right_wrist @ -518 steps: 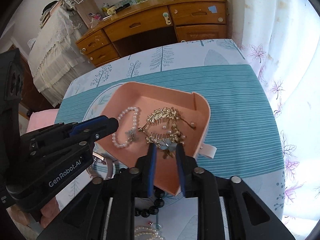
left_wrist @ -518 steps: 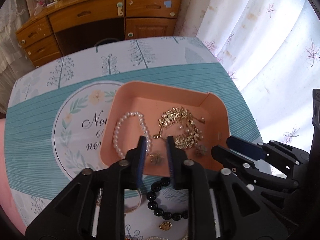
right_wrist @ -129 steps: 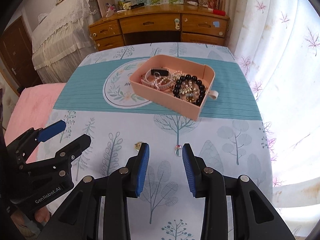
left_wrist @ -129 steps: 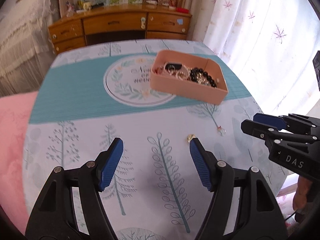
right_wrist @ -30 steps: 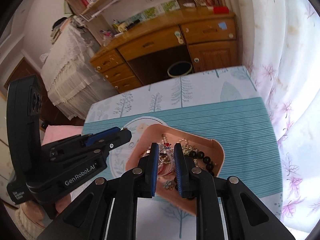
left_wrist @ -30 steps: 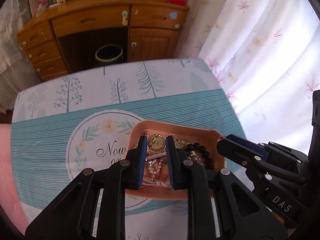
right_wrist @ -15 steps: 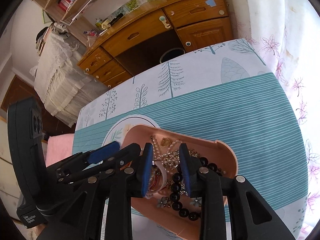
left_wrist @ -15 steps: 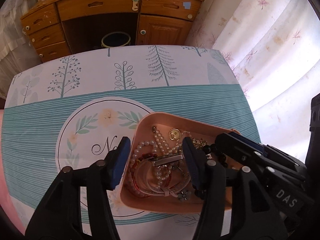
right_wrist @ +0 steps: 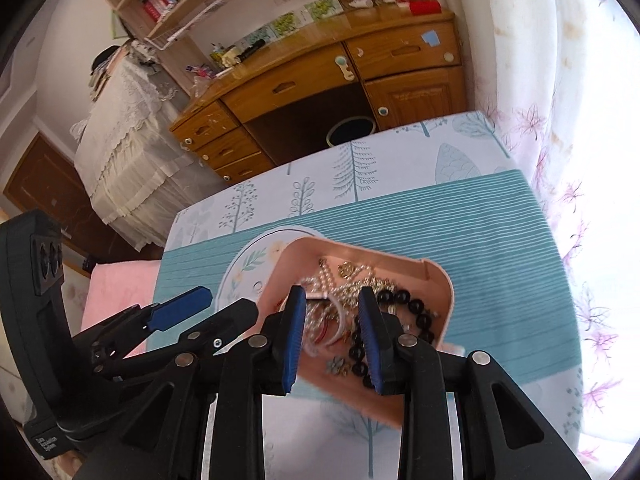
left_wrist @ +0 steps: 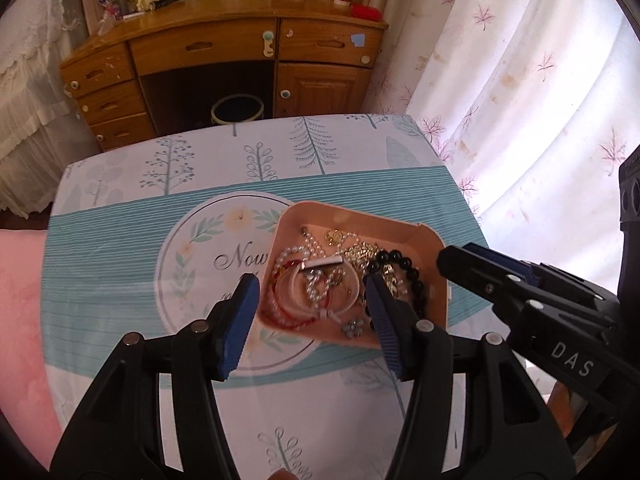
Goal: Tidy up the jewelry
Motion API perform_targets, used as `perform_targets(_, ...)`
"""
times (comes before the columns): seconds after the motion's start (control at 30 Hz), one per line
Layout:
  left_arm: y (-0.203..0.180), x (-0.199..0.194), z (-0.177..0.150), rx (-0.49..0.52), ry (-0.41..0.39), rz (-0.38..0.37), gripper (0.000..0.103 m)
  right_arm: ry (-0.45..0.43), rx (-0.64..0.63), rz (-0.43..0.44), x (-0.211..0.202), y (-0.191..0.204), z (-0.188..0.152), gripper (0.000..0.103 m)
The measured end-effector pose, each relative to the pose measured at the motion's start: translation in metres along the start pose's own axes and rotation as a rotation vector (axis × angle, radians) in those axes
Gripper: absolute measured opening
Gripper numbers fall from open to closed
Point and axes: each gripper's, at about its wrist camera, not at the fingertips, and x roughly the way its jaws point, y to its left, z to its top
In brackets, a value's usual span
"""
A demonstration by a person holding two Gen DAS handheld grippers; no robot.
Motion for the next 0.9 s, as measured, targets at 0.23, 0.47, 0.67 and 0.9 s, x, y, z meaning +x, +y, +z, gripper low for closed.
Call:
perform_targets(0.23, 0.001, -0.065, -0.057, -0.001, -0.077, 0.099, 0.053, -0.025, -0.08, -0.031, -0.056, 0.021, -0.056, 0.033)
perform_targets(0.47, -0.002, -0.118, -0.121, -0.038, -0.11, 0.136, 0.053, -0.043, -0.119, -0.031, -0.099, 0.038, -0.131, 0.033)
perform_targets(0.67, -0.004, -0.15, -0.17, -0.069, -0.167, 0.205, 0.053, -0.058, -0.146, -0.038, -0.129, 0.055, -0.192, 0.036)
perform_targets(0.9, -0.009, -0.173, -0.203, -0.096, -0.218, 0.244, 0.053, -0.114, -0.193, -0.073, -0.161, 0.075, -0.241, 0.05)
